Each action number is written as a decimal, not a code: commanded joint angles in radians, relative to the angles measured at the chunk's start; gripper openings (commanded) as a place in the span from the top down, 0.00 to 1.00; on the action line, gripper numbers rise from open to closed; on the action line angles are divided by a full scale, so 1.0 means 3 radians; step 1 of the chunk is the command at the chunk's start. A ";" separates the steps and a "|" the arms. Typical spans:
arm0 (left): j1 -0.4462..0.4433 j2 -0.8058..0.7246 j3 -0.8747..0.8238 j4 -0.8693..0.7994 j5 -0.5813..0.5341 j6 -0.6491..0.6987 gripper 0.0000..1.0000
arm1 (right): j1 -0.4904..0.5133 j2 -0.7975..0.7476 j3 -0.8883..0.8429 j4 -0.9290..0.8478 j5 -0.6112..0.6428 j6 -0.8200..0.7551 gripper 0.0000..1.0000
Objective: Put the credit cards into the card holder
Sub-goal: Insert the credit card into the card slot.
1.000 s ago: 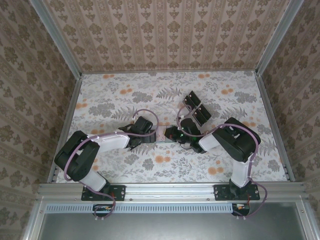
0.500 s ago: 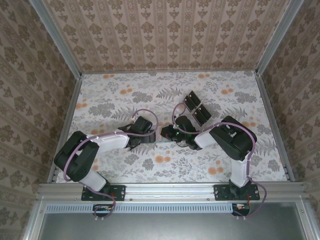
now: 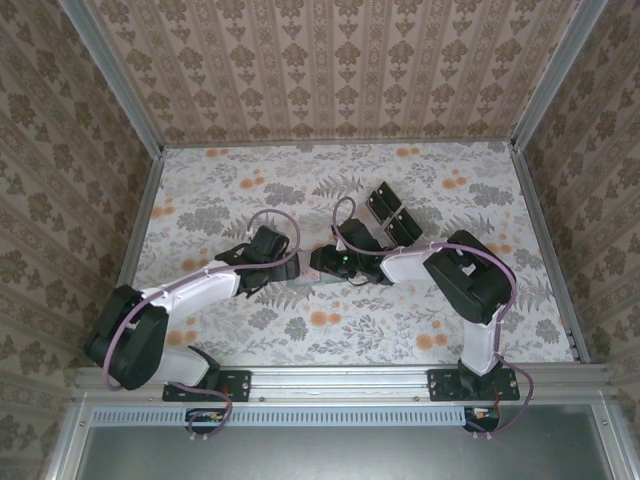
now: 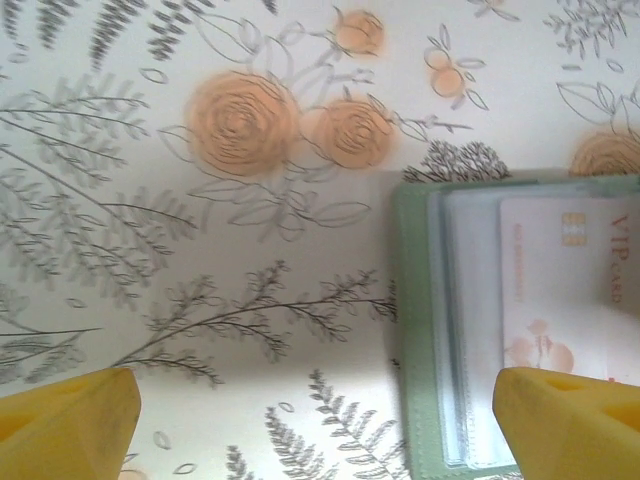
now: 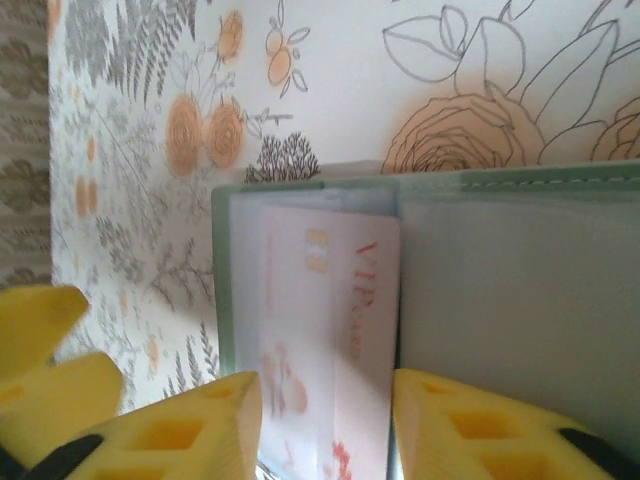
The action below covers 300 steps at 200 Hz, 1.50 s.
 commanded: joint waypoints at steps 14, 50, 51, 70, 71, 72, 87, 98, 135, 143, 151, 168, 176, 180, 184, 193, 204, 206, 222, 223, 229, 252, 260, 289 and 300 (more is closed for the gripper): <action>0.0154 -0.0153 -0.0140 -0.0187 -0.0116 0.0027 0.00 | 0.0014 -0.0228 0.0246 -0.0848 0.0006 -0.0465 0.54; 0.0273 -0.0086 -0.0188 -0.0213 -0.0102 0.0068 0.00 | 0.0011 -0.0296 0.0485 -0.1270 0.0111 -0.0737 0.54; 0.0276 -0.0083 -0.0190 -0.0212 -0.0104 0.0068 0.00 | 0.0013 -0.0300 0.0493 -0.1281 0.0119 -0.0743 0.54; 0.0288 -0.0005 -0.0151 -0.0240 -0.0140 0.0093 0.00 | 0.0014 -0.0275 0.0653 -0.1584 0.0271 -0.0865 0.62; 0.0288 -0.0003 -0.0146 -0.0243 -0.0141 0.0096 0.00 | 0.0014 -0.0274 0.0664 -0.1607 0.0275 -0.0874 0.63; 0.0288 0.0005 -0.0144 -0.0242 -0.0142 0.0100 0.00 | 0.0014 -0.0268 0.0675 -0.1623 0.0283 -0.0878 0.64; 0.0291 0.0095 -0.0102 -0.0244 -0.0158 0.0120 0.00 | 0.0014 -0.0198 0.0799 -0.1827 0.0394 -0.0968 0.75; 0.0293 0.0159 -0.0068 -0.0238 -0.0166 0.0132 0.00 | 0.0014 -0.0144 0.0866 -0.1894 0.0428 -0.1020 0.79; 0.0299 0.0357 0.0020 -0.0191 -0.0158 0.0180 0.00 | 0.0011 0.0027 0.0984 -0.1949 0.0466 -0.1082 0.90; 0.0297 0.0393 0.0035 -0.0181 -0.0153 0.0186 0.00 | 0.0013 0.0054 0.0996 -0.1953 0.0475 -0.1087 0.91; 0.0300 0.0423 0.0051 -0.0169 -0.0153 0.0191 0.00 | 0.0013 0.0078 0.1012 -0.1958 0.0483 -0.1091 0.91; 0.0299 0.0478 0.0081 -0.0148 -0.0139 0.0201 0.00 | 0.0013 0.0128 0.1033 -0.1972 0.0495 -0.1097 0.91; 0.0298 0.0505 0.0094 -0.0140 -0.0133 0.0207 0.00 | 0.0011 0.0147 0.1040 -0.1977 0.0497 -0.1105 0.91; 0.0299 0.0518 0.0101 -0.0136 -0.0136 0.0207 0.00 | 0.0013 0.0163 0.1046 -0.1980 0.0497 -0.1107 0.91; 0.0299 0.0531 0.0102 -0.0131 -0.0129 0.0207 0.00 | 0.0012 0.0175 0.1056 -0.1986 0.0499 -0.1107 0.91; 0.0299 0.0561 0.0110 -0.0118 -0.0123 0.0212 0.00 | 0.0014 0.0201 0.1076 -0.1991 0.0500 -0.1111 0.91; 0.0299 0.0594 0.0120 -0.0104 -0.0119 0.0214 0.00 | 0.0018 0.0240 0.1099 -0.1993 0.0490 -0.1112 0.91; 0.0299 0.0598 0.0121 -0.0102 -0.0118 0.0216 0.00 | 0.0016 0.0243 0.1105 -0.1995 0.0490 -0.1112 0.91; 0.0299 0.0638 0.0116 -0.0075 -0.0103 0.0228 0.00 | 0.0023 0.0288 0.1151 -0.2003 0.0480 -0.1111 0.91; 0.0296 0.0640 0.0118 -0.0074 -0.0102 0.0227 0.00 | 0.0023 0.0289 0.1153 -0.2006 0.0480 -0.1112 0.91; 0.0298 0.0643 0.0112 -0.0059 -0.0097 0.0227 0.00 | 0.0024 0.0310 0.1171 -0.2008 0.0473 -0.1109 0.91; 0.0298 0.0673 0.0088 -0.0008 -0.0078 0.0232 0.00 | 0.0044 0.0377 0.1233 -0.2010 0.0445 -0.1107 0.91; 0.0299 0.0683 0.0082 0.0005 -0.0072 0.0232 0.00 | 0.0054 0.0397 0.1252 -0.2011 0.0429 -0.1103 0.91; 0.0299 0.0726 0.0083 0.0034 -0.0046 0.0232 0.00 | 0.0080 0.0460 0.1306 -0.1984 0.0356 -0.1067 0.92; 0.0299 0.0739 0.0088 0.0042 -0.0038 0.0232 0.00 | 0.0085 0.0483 0.1314 -0.1950 0.0311 -0.1034 0.92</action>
